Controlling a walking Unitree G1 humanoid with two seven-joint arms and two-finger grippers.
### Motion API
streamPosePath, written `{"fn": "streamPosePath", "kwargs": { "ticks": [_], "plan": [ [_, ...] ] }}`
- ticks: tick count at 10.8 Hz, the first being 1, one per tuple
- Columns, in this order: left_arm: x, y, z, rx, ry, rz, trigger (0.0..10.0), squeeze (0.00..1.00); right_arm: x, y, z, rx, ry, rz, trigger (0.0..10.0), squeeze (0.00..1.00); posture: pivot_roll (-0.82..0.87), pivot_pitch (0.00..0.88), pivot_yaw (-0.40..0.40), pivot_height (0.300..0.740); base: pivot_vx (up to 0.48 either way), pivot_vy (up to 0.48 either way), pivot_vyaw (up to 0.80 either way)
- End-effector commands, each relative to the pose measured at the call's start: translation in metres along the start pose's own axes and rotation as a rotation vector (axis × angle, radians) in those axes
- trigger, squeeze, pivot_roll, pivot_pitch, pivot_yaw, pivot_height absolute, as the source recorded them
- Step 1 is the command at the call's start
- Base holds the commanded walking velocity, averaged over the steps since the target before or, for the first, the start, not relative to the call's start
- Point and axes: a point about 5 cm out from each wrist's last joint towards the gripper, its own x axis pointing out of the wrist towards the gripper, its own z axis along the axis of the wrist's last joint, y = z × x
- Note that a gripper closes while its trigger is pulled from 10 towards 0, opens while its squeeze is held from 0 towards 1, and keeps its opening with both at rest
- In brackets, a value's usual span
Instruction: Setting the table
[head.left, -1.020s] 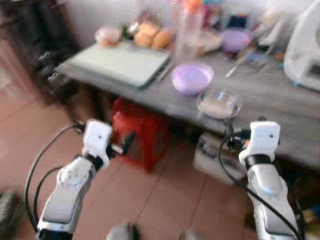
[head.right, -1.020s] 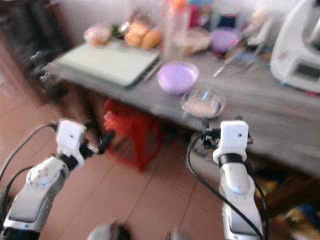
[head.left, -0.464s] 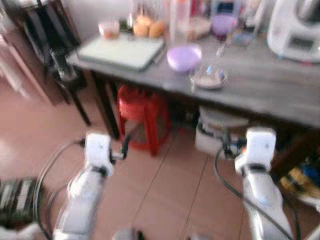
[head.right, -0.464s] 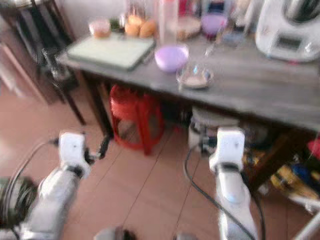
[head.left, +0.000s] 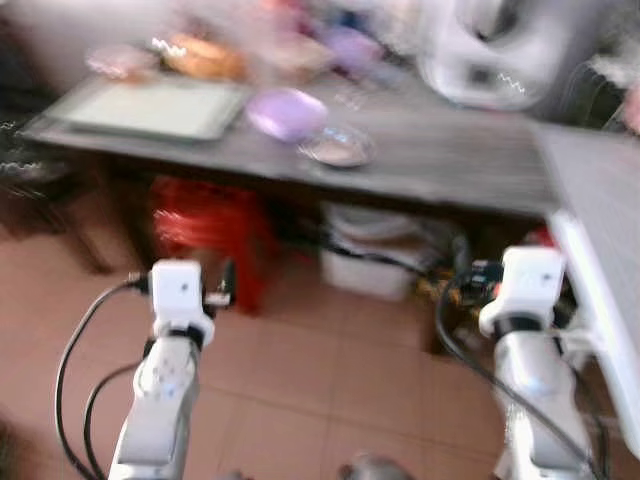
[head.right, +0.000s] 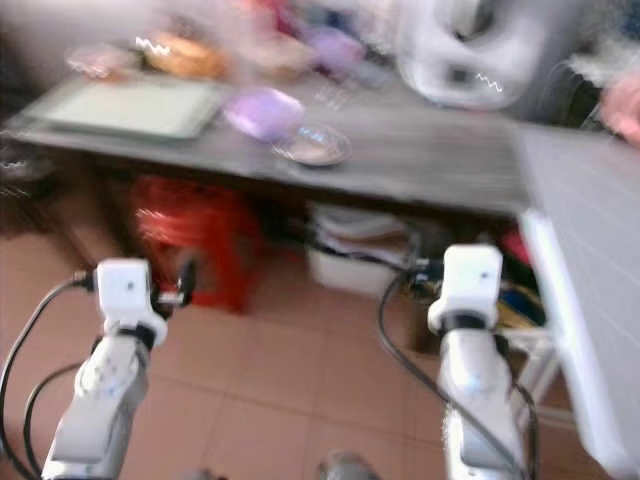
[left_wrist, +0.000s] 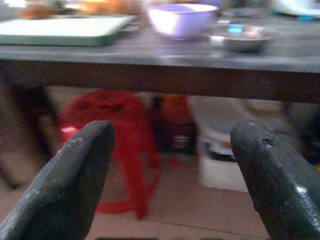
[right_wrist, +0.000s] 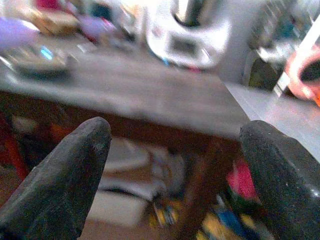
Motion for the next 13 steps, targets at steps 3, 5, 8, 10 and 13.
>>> {"fn": "streamPosePath", "kwargs": {
  "ticks": [3,5,8,10,13],
  "plan": [
    [0.004,-0.008,0.014,-0.022,-0.035,-0.088,10.0,0.0,0.005,0.004,0.012,0.011,-0.046,-0.007,10.0,0.0,-0.04,0.0,0.019,0.74,0.0,0.0,-0.8],
    [0.007,-0.012,0.019,-0.03,-0.041,-0.098,10.0,0.0,0.006,0.004,0.014,0.006,-0.049,-0.003,10.0,0.0,-0.04,0.0,0.018,0.74,0.0,0.0,-0.8],
    [0.005,-0.011,0.021,-0.036,-0.045,-0.088,10.0,0.0,0.006,0.006,0.016,0.004,-0.06,0.012,10.0,0.0,-0.03,0.0,0.002,0.74,0.0,0.0,-0.53],
    [0.002,-0.01,0.02,-0.05,-0.042,-0.075,10.0,0.0,0.005,0.009,0.015,-0.004,-0.06,0.031,10.0,0.0,-0.03,0.0,-0.006,0.74,0.0,-0.287,0.0],
    [0.002,-0.011,0.02,-0.054,-0.036,-0.089,10.0,0.0,0.004,0.005,0.014,-0.001,-0.043,0.025,10.0,0.0,-0.04,0.0,-0.006,0.74,0.0,-0.316,-0.53]
  ]
}}
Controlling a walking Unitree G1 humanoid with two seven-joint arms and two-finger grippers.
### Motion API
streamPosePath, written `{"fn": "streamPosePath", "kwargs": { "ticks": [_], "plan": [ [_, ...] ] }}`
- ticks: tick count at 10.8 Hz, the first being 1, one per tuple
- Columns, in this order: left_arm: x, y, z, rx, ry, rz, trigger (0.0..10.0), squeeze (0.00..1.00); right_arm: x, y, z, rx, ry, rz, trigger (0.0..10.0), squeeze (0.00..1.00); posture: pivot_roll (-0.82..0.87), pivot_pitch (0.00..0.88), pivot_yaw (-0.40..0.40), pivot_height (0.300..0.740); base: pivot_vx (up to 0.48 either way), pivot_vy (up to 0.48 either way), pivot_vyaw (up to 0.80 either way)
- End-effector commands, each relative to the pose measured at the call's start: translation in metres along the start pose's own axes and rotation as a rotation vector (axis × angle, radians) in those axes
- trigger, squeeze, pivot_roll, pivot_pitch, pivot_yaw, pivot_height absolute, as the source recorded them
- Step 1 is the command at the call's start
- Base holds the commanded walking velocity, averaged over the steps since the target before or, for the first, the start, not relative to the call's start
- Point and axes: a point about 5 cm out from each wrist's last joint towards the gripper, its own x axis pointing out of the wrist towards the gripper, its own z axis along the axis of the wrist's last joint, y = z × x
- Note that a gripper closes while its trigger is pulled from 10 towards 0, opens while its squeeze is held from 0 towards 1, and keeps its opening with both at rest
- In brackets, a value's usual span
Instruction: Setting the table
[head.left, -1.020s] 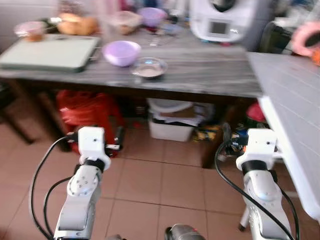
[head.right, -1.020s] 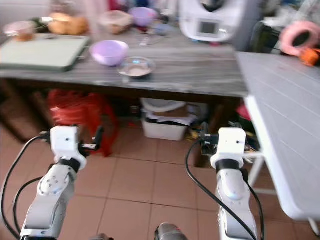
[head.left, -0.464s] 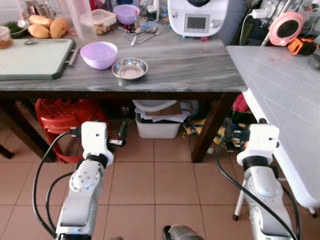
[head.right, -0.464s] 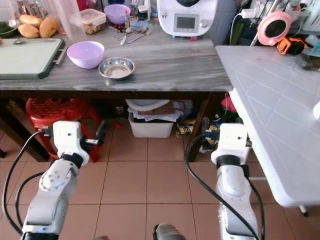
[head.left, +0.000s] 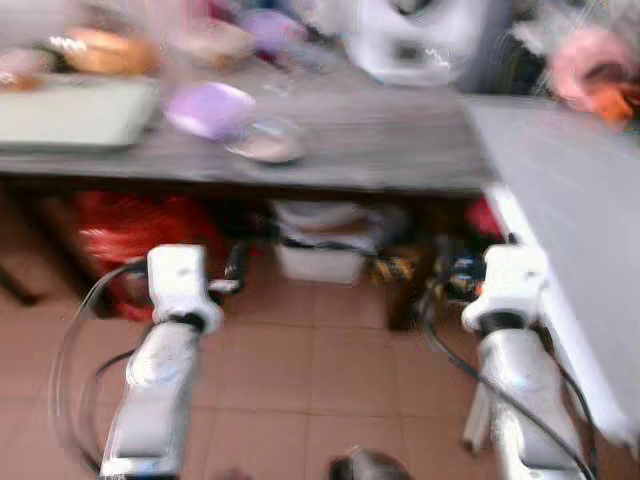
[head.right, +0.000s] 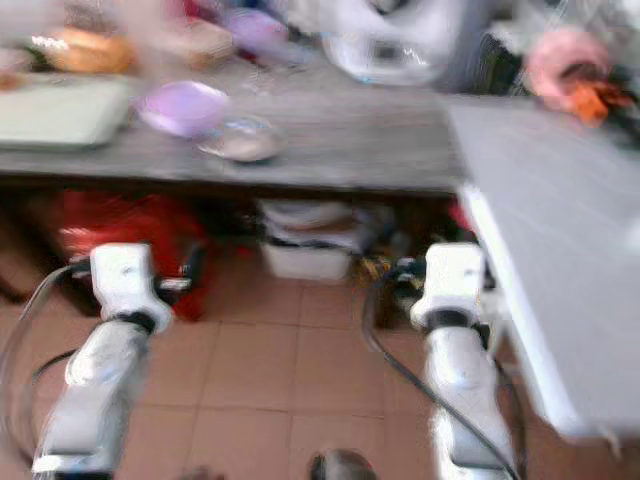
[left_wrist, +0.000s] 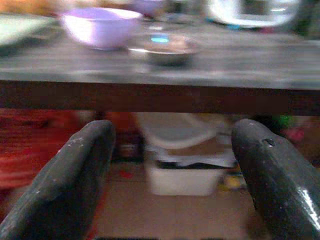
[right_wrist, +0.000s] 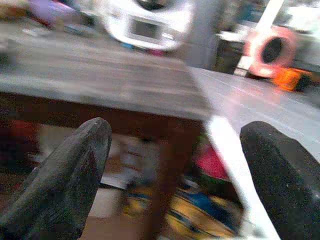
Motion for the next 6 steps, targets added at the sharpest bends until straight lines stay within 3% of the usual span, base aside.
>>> {"fn": "streamPosePath", "kwargs": {
  "ticks": [1,6],
  "plan": [
    [0.0,0.0027,0.0032,0.01,-0.005,-0.002,10.0,0.0,-0.0017,-0.001,0.0052,0.004,-0.018,-0.002,10.0,0.0,-0.04,0.0,-0.006,0.74,0.0,-0.311,-0.41],
    [0.0011,0.002,0.0027,0.014,0.0,-0.003,10.0,0.0,-0.0037,-0.0015,0.0049,-0.001,-0.008,0.011,10.0,0.0,-0.05,0.0,-0.011,0.74,0.0,0.0,0.0]
  ]
}}
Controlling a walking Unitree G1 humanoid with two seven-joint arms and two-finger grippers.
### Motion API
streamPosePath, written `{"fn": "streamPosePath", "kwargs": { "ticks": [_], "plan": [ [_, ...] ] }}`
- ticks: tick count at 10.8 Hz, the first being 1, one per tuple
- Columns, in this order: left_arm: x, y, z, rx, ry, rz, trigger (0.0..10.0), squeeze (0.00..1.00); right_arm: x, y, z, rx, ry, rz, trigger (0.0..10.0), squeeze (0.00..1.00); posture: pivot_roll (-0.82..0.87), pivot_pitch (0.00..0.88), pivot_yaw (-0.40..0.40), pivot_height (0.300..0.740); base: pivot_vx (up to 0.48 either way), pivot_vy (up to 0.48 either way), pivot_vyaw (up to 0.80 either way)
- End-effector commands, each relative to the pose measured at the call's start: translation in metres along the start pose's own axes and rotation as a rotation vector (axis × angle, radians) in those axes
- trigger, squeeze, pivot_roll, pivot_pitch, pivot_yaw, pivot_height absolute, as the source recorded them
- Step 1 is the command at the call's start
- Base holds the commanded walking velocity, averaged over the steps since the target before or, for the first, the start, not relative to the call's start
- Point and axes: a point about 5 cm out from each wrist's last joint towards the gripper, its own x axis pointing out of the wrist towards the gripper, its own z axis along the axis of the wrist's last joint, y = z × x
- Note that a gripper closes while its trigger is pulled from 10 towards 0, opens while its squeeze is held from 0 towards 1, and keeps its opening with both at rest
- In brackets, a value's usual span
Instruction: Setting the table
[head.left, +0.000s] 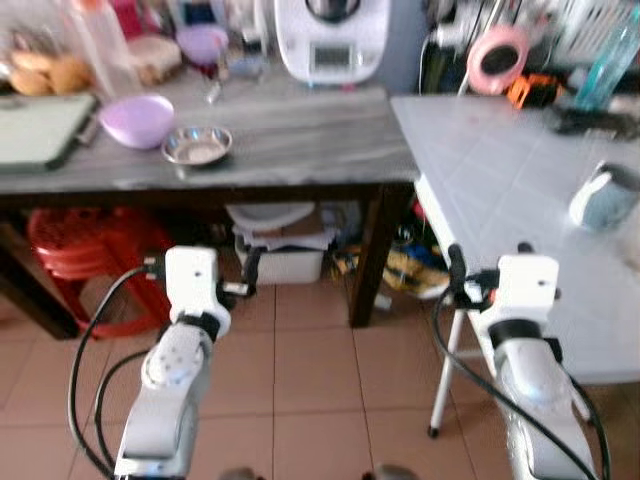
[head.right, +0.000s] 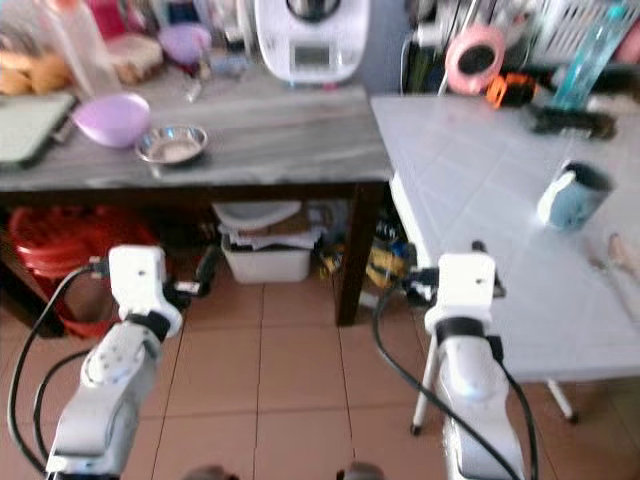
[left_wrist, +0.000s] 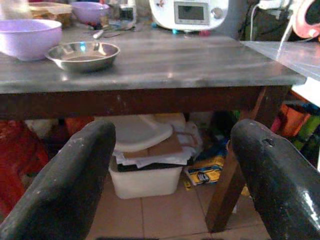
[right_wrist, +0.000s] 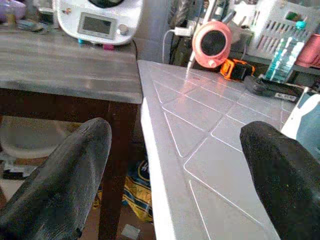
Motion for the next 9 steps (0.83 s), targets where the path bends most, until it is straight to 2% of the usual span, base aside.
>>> {"fn": "streamPosePath", "kwargs": {
  "ticks": [1,3,9],
  "plan": [
    [0.0008,0.0017,0.0029,0.008,-0.008,-0.001,10.0,0.0,0.0013,0.0012,0.0056,0.0,-0.019,0.012,10.0,0.0,-0.05,0.0,-0.012,0.74,0.0,-0.319,0.0],
    [0.0014,0.0013,0.0033,0.008,-0.01,-0.001,10.0,0.0,0.0015,0.0016,0.0073,-0.024,-0.027,0.012,10.0,0.0,-0.05,0.0,-0.01,0.74,0.0,-0.315,0.0],
    [0.0067,0.0027,0.0061,0.023,-0.016,-0.014,10.0,0.0,0.0043,0.0035,0.007,-0.009,-0.028,0.01,10.0,0.0,-0.04,0.0,-0.003,0.74,0.0,-0.317,0.0]
  ]
}}
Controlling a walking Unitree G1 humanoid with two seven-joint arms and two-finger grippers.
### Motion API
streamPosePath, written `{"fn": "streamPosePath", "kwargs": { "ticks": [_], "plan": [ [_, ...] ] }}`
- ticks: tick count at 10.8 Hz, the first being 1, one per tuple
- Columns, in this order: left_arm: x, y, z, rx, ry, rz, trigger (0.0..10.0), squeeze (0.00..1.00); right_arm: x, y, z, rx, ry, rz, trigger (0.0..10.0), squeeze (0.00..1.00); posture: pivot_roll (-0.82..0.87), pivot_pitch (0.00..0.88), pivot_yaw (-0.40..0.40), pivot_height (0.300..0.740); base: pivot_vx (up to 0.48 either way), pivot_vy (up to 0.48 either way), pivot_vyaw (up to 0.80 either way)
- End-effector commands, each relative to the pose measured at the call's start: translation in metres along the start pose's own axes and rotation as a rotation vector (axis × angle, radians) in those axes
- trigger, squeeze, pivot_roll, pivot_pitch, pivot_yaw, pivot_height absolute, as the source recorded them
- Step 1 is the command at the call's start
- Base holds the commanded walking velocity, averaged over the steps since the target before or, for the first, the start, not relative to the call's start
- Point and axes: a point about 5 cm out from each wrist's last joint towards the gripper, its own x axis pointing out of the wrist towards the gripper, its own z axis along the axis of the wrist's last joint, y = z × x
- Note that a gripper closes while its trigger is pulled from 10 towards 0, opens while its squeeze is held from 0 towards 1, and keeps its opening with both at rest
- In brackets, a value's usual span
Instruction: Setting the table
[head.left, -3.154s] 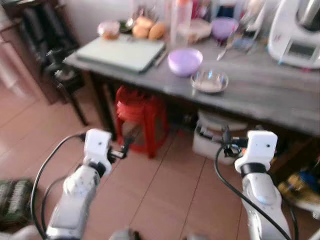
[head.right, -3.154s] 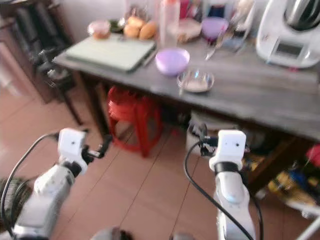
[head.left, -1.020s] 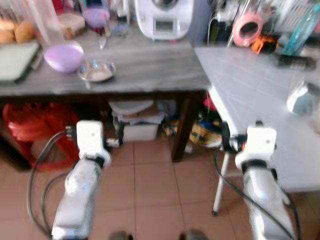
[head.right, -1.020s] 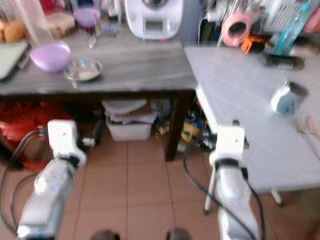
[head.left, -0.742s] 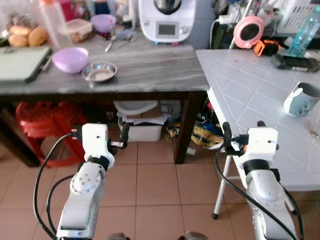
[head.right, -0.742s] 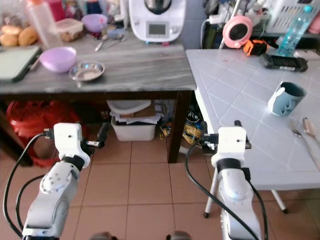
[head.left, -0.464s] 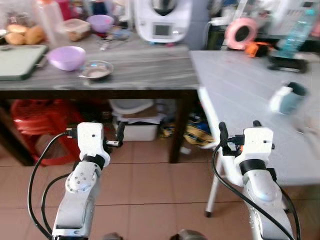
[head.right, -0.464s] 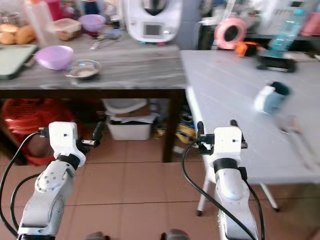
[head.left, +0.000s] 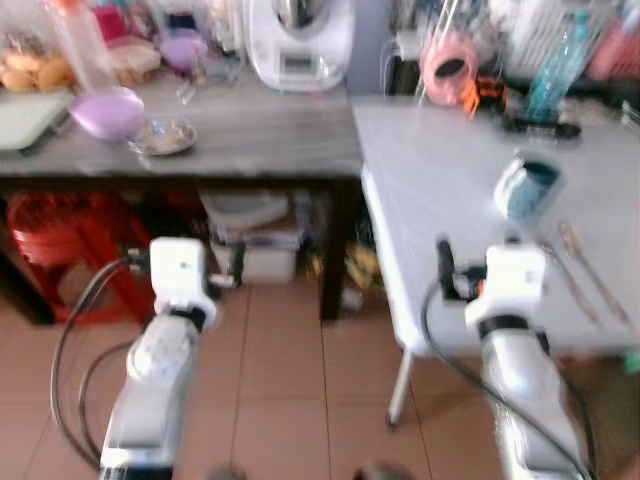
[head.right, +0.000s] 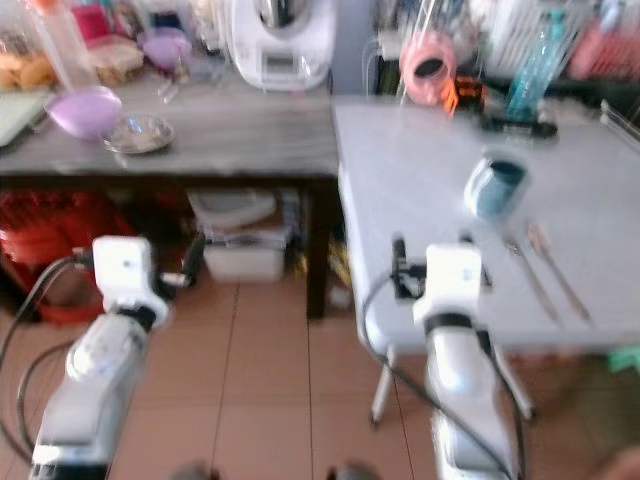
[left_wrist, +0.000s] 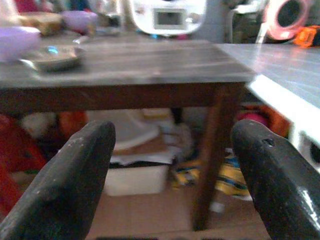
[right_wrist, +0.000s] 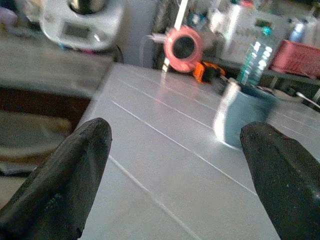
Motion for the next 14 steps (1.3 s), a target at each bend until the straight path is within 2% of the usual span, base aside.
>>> {"fn": "streamPosePath", "kwargs": {
  "ticks": [1,4,7,10,12,14],
  "plan": [
    [0.001,0.006,0.005,0.025,-0.014,0.007,10.0,0.0,0.002,0.004,0.005,0.01,-0.02,0.011,10.0,0.0,-0.04,0.0,-0.003,0.74,0.0,-0.319,0.0],
    [-0.003,0.01,0.002,0.016,-0.004,0.056,10.0,0.0,0.001,0.008,0.005,0.031,-0.032,0.044,10.0,0.0,-0.04,0.0,0.004,0.74,0.0,-0.314,0.0],
    [-0.01,0.018,0.003,0.05,-0.014,0.094,10.0,0.0,-0.003,0.009,0.006,0.033,-0.044,0.049,10.0,0.0,-0.03,0.0,0.02,0.74,0.0,-0.294,0.0],
    [-0.005,0.012,0.01,0.028,-0.058,0.053,10.0,0.0,-0.001,0.012,0.009,0.036,-0.058,0.048,10.0,0.0,-0.04,0.0,0.027,0.74,0.0,0.0,0.0],
    [-0.006,0.008,0.012,0.008,-0.071,0.011,10.0,0.0,-0.001,0.01,0.008,0.032,-0.059,0.044,10.0,0.0,-0.04,0.0,0.023,0.74,0.0,0.0,0.63],
    [-0.004,0.007,0.012,0.004,-0.076,0.008,10.0,0.0,0.002,0.012,0.011,0.043,-0.064,0.05,10.0,0.0,-0.04,0.0,0.018,0.74,0.277,0.0,0.0]
  ]
}}
